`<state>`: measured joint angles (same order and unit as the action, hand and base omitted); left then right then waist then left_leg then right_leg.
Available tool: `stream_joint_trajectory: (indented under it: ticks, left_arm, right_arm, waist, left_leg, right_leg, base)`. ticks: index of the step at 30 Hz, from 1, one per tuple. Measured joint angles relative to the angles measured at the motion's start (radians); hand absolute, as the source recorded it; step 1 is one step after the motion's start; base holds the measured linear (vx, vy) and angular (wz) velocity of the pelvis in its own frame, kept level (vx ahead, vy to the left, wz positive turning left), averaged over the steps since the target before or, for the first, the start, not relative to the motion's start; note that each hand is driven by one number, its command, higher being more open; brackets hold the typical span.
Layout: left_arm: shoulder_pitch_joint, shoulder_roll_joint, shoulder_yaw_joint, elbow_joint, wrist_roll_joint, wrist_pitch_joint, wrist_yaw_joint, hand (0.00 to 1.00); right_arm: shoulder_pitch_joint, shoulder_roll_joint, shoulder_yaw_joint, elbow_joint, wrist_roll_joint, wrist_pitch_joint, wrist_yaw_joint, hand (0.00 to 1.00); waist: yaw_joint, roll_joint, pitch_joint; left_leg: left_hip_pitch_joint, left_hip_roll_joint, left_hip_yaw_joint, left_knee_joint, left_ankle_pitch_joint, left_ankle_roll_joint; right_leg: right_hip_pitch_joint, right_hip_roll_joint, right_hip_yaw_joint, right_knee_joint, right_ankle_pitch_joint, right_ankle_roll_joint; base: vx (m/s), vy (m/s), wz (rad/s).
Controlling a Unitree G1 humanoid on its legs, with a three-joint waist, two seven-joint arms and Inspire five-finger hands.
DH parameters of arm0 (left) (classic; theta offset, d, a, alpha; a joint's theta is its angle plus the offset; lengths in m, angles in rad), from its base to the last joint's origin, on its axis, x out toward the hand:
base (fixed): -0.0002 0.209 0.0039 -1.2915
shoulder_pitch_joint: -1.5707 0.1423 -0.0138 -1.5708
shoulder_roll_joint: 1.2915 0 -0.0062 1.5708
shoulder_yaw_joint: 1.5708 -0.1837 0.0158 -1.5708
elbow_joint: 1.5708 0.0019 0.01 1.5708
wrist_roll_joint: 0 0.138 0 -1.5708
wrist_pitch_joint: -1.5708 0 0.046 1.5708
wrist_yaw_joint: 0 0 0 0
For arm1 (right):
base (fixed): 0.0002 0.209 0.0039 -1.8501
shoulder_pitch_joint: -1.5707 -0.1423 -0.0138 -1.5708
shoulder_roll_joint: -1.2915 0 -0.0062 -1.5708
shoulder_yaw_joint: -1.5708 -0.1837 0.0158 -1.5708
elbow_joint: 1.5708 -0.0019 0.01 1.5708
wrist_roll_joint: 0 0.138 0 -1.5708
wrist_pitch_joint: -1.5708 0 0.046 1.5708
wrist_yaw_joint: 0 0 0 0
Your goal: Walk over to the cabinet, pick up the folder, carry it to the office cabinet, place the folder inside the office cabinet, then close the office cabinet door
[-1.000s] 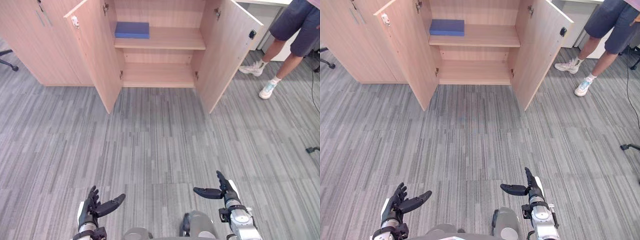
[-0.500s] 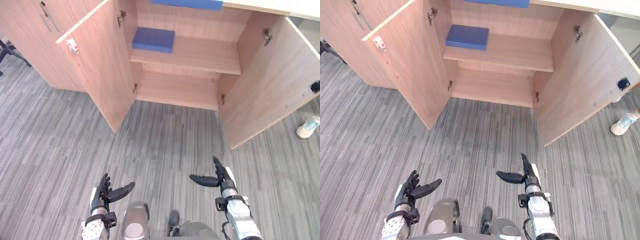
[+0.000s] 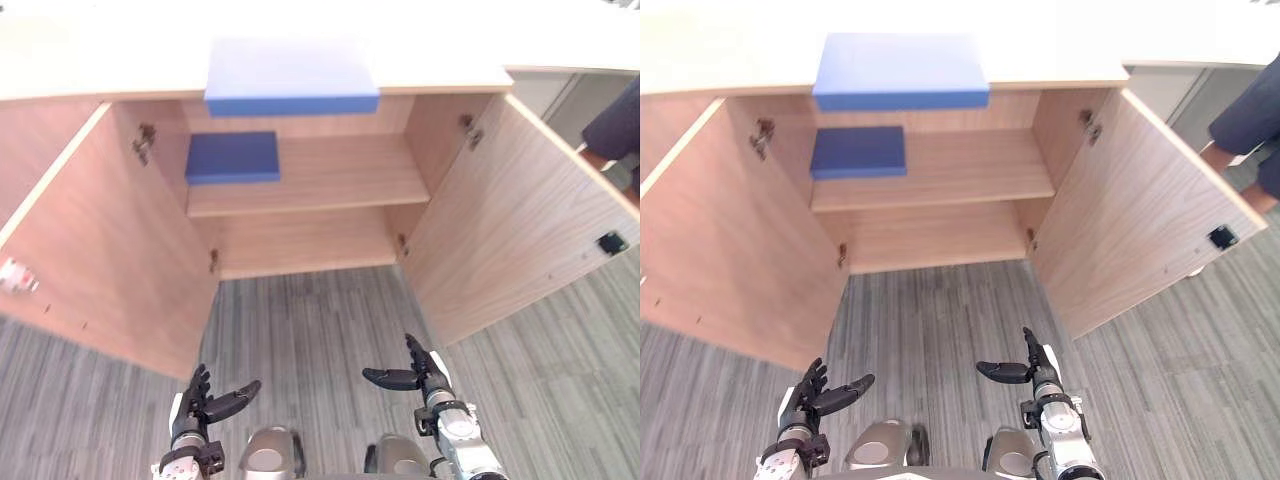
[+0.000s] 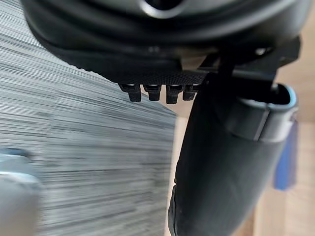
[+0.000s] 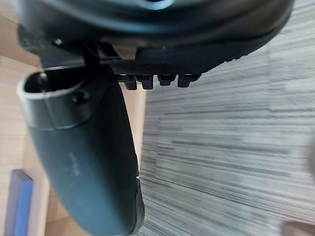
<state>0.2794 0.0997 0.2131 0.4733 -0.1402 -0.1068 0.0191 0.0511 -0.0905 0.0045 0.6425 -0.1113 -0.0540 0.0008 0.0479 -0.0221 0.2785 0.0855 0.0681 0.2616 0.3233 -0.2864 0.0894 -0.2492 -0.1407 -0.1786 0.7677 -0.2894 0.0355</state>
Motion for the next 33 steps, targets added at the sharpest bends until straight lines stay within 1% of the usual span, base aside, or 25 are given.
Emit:
stream_joint_trajectory:
  ticks: [1, 2, 3, 4, 5, 6, 7, 8, 9, 11, 12, 13, 15, 16, 17, 18, 19, 20, 25, 27, 28, 29, 30, 31, 33]
  left_arm:
    - [-0.011, -0.001, 0.000, 0.004, -0.002, 0.000, 0.002, 1.00]
    - [-0.012, -0.001, 0.000, 0.004, -0.006, -0.002, 0.004, 1.00]
    - [-0.007, -0.001, -0.003, 0.003, -0.006, -0.005, 0.004, 1.00]
    - [-0.017, -0.005, -0.003, 0.024, -0.006, -0.007, 0.004, 1.00]
    - [-0.026, -0.018, -0.003, 0.045, -0.006, -0.003, 0.007, 1.00]
    - [-0.013, -0.030, -0.005, 0.042, -0.006, -0.004, 0.010, 1.00]
    - [-0.007, -0.036, -0.004, 0.037, -0.006, -0.004, 0.012, 1.00]
    - [-0.003, -0.047, -0.003, 0.034, -0.008, -0.002, 0.015, 1.00]
    - [0.009, -0.052, -0.003, 0.034, -0.017, 0.002, 0.016, 1.00]
    - [0.017, -0.052, -0.007, 0.034, -0.019, 0.005, 0.015, 1.00]
    - [0.016, -0.052, -0.013, 0.034, -0.019, 0.005, 0.014, 1.00]
    - [0.011, -0.052, -0.020, 0.035, -0.018, 0.005, 0.013, 1.00]
    - [-0.002, -0.052, -0.026, 0.035, -0.017, 0.005, 0.010, 1.00]
    - [-0.010, -0.052, -0.025, 0.033, -0.018, 0.005, 0.011, 1.00]
    - [-0.015, -0.052, -0.024, 0.031, -0.018, 0.005, 0.011, 1.00]
    - [-0.026, -0.038, -0.021, 0.032, -0.017, 0.006, 0.020, 1.00]
    - [-0.032, -0.034, -0.021, 0.026, -0.017, 0.006, 0.025, 1.00]
    - [-0.019, -0.019, -0.004, -0.228, 0.044, -0.036, 0.087, 1.00]
    - [-0.012, -0.025, 0.001, -0.249, 0.046, -0.022, 0.088, 1.00]
    - [0.069, -0.027, 0.005, -0.480, 0.089, 0.012, 0.095, 1.00]
    - [0.141, -0.024, -0.001, -0.703, 0.191, 0.014, 0.131, 1.00]
    - [0.169, -0.014, -0.006, -0.817, 0.233, 0.014, 0.150, 1.00]
    - [0.190, 0.029, -0.011, -1.003, 0.334, -0.021, 0.200, 1.00]
    - [0.169, 0.089, 0.001, -1.117, 0.426, -0.091, 0.246, 1.00]
    - [0.106, 0.136, 0.003, -1.184, 0.481, -0.166, 0.267, 1.00]
  right_arm:
    - [0.000, -0.001, 0.000, 0.012, 0.000, 0.000, 0.000, 1.00]
    - [0.003, -0.003, -0.001, 0.020, 0.000, 0.002, -0.001, 1.00]
    - [0.014, -0.003, 0.000, 0.021, 0.000, 0.004, -0.003, 1.00]
    - [0.037, -0.011, -0.001, 0.025, 0.000, 0.003, -0.004, 1.00]
    - [0.033, -0.026, -0.001, 0.046, 0.000, 0.006, -0.005, 1.00]
    - [0.047, -0.026, -0.002, 0.049, 0.000, 0.015, -0.004, 1.00]
    - [0.051, -0.026, -0.002, 0.042, 0.000, 0.016, -0.004, 1.00]
    - [0.063, -0.023, -0.004, 0.022, 0.000, 0.017, -0.006, 1.00]
    - [0.080, -0.014, -0.004, 0.007, 0.001, 0.021, -0.006, 1.00]
    - [0.084, 0.002, -0.020, -0.001, 0.010, 0.021, -0.013, 1.00]
    - [0.082, 0.004, -0.030, -0.004, 0.011, 0.019, -0.017, 1.00]
    - [0.074, 0.004, -0.054, -0.004, 0.011, 0.016, -0.023, 1.00]
    - [0.058, 0.000, -0.093, -0.003, 0.011, 0.016, -0.032, 1.00]
    - [0.050, -0.007, -0.116, -0.003, 0.011, 0.015, -0.037, 1.00]
    - [0.046, -0.015, -0.128, -0.003, 0.012, 0.015, -0.041, 1.00]
    - [0.041, -0.009, -0.135, 0.004, 0.012, 0.017, -0.045, 1.00]
    - [0.044, -0.009, -0.136, 0.001, 0.012, 0.015, -0.046, 1.00]
    - [0.078, 0.011, -0.135, -0.002, 0.012, 0.009, -0.048, 1.00]
    - [0.095, 0.012, -0.134, -0.002, 0.012, 0.009, -0.048, 1.00]
    - [0.114, 0.021, -0.133, -0.002, 0.011, 0.005, -0.050, 1.00]
    - [0.134, 0.025, -0.118, -0.002, 0.009, -0.001, -0.060, 1.00]
    - [0.145, 0.024, -0.107, -0.002, 0.008, -0.004, -0.065, 1.00]
    - [0.161, 0.020, -0.082, -0.002, 0.002, -0.009, -0.071, 1.00]
    - [0.167, 0.015, -0.069, -0.002, -0.010, -0.013, -0.068, 1.00]
    - [0.170, 0.015, -0.065, -0.002, -0.013, -0.017, -0.065, 1.00]
  waist:
    - [-0.005, -0.001, -0.001]
    - [-0.009, -0.004, -0.003]
    - [-0.010, -0.014, -0.011]
    - [-0.020, -0.031, -0.025]
    - [-0.014, -0.001, -0.032]
    - [-0.010, 0.018, -0.048]
    - [-0.012, 0.030, -0.049]
    - [-0.012, 0.051, -0.041]
    - [-0.003, 0.053, -0.039]
    - [0.013, 0.038, -0.032]
    - [0.017, 0.033, -0.032]
    - [0.021, 0.031, -0.032]
    - [0.021, 0.033, -0.033]
    - [0.020, 0.042, -0.037]
    - [0.019, 0.055, -0.036]
    - [0.020, 0.044, -0.034]
    - [0.018, 0.037, -0.038]
    - [0.019, 0.026, -0.048]
    - [0.020, 0.024, -0.053]
    - [0.018, 0.009, -0.061]
    - [0.016, -0.001, -0.067]
    - [0.017, -0.005, -0.070]
    - [0.019, -0.006, -0.072]
    - [0.019, 0.002, -0.087]
    - [0.019, 0.019, -0.118]
  left_leg:
    - [0.028, 0.005, -0.011, -0.014, -0.001, -0.003]
    - [0.047, 0.004, -0.024, -0.019, -0.013, -0.033]
    - [0.062, -0.009, -0.050, -0.015, -0.038, -0.074]
    - [0.081, -0.017, -0.105, 0.010, -0.091, -0.113]
    - [0.083, 0.006, -0.122, 0.029, -0.101, -0.118]
    - [0.039, 0.040, -0.140, 0.137, -0.098, -0.122]
    - [0.000, 0.066, -0.142, 0.218, -0.092, -0.123]
    - [-0.079, 0.118, -0.136, 0.403, -0.039, -0.118]
    - [-0.147, 0.173, -0.129, 0.559, 0.003, -0.126]
    - [-0.193, 0.191, -0.107, 0.604, -0.028, -0.127]
    - [-0.212, 0.185, -0.106, 0.584, -0.035, -0.126]
    - [-0.237, 0.170, -0.104, 0.492, -0.041, -0.122]
    - [-0.243, 0.133, -0.111, 0.263, -0.023, -0.134]
    - [-0.237, 0.114, -0.119, 0.107, 0.053, -0.140]
    - [-0.233, 0.108, -0.125, 0.041, 0.181, -0.144]
    - [-0.219, 0.095, -0.124, 0.040, 0.189, -0.135]
    - [-0.211, 0.084, -0.127, 0.027, 0.189, -0.135]
    - [-0.142, 0.021, -0.141, -0.101, 0.224, -0.118]
    - [-0.134, 0.014, -0.145, -0.147, 0.257, -0.119]
    - [-0.129, 0.005, -0.156, -0.193, 0.268, -0.121]
    - [-0.117, 0.000, -0.162, -0.216, 0.281, -0.123]
    - [-0.112, -0.002, -0.163, -0.221, 0.284, -0.124]
    - [-0.099, -0.005, -0.166, -0.220, 0.287, -0.124]
    - [-0.095, -0.006, -0.165, -0.213, 0.286, -0.120]
    - [-0.094, -0.010, -0.165, -0.211, 0.286, -0.119]
  right_leg:
    - [-0.020, 0.025, 0.012, -0.196, 0.026, 0.010]
    - [-0.015, 0.049, 0.030, -0.356, 0.100, 0.014]
    - [-0.016, 0.055, 0.053, -0.471, 0.216, -0.003]
    - [-0.025, 0.052, 0.081, -0.442, 0.347, -0.005]
    - [-0.035, 0.062, 0.046, -0.387, 0.323, -0.021]
    - [-0.027, 0.063, 0.013, -0.367, 0.244, -0.022]
    - [-0.013, 0.074, -0.004, -0.374, 0.226, -0.025]
    - [0.028, 0.097, -0.031, -0.394, 0.201, -0.046]
    - [0.087, 0.115, -0.044, -0.424, 0.189, -0.069]
    - [0.170, 0.118, -0.047, -0.470, 0.173, -0.084]
    - [0.195, 0.117, -0.047, -0.491, 0.173, -0.084]
    - [0.229, 0.112, -0.048, -0.519, 0.184, -0.068]
    - [0.265, 0.101, -0.048, -0.548, 0.185, -0.066]
    - [0.279, 0.102, -0.045, -0.560, 0.184, -0.057]
    - [0.294, 0.111, -0.041, -0.566, 0.179, -0.045]
    - [0.315, 0.101, -0.034, -0.578, 0.170, -0.023]
    - [0.318, 0.090, -0.037, -0.583, 0.168, -0.020]
    - [0.370, 0.051, -0.051, -0.647, 0.166, 0.007]
    - [0.360, 0.051, -0.052, -0.647, 0.171, 0.013]
    - [0.352, 0.050, -0.059, -0.660, 0.169, 0.015]
    - [0.355, 0.050, -0.065, -0.670, 0.168, 0.017]
    - [0.360, 0.049, -0.067, -0.673, 0.173, 0.016]
    - [0.378, 0.048, -0.070, -0.680, 0.174, 0.017]
    - [0.390, 0.048, -0.070, -0.684, 0.179, 0.018]
    - [0.398, 0.047, -0.067, -0.687, 0.184, 0.021]
  base:
    - [0.43, -0.116, 0.35]
    - [0.42, -0.125, 0.48]
    - [0.44, -0.166, 0.82]
    - [0.46, -0.215, 0.75]
    - [0.54, -0.270, 0.79]
    - [0.44, -0.223, 0.41]
    - [0.41, -0.209, 0.51]
    - [0.49, -0.249, 0.42]
    - [0.40, -0.209, 0.34]
    - [0.38, -0.142, 0.07]
    - [0.42, -0.111, -0.02]
    - [0.31, -0.028, -0.01]
    - [0.30, 0.031, -0.05]
    - [0.28, 0.109, -0.15]
    - [0.26, 0.129, -0.18]
    - [0.21, 0.111, -0.05]
    - [0.37, 0.107, 0.36]
    - [0.29, 0.066, 0.41]
    - [-0.04, -0.002, 0.09]
    - [-0.07, -0.010, 0.13]
    - [-0.01, -0.023, 0.17]
    - [0.02, -0.024, 0.14]
    - [0.05, -0.013, 0.05]
    - [0.07, -0.006, 0.03]
    - [0.06, 0.004, -0.01]
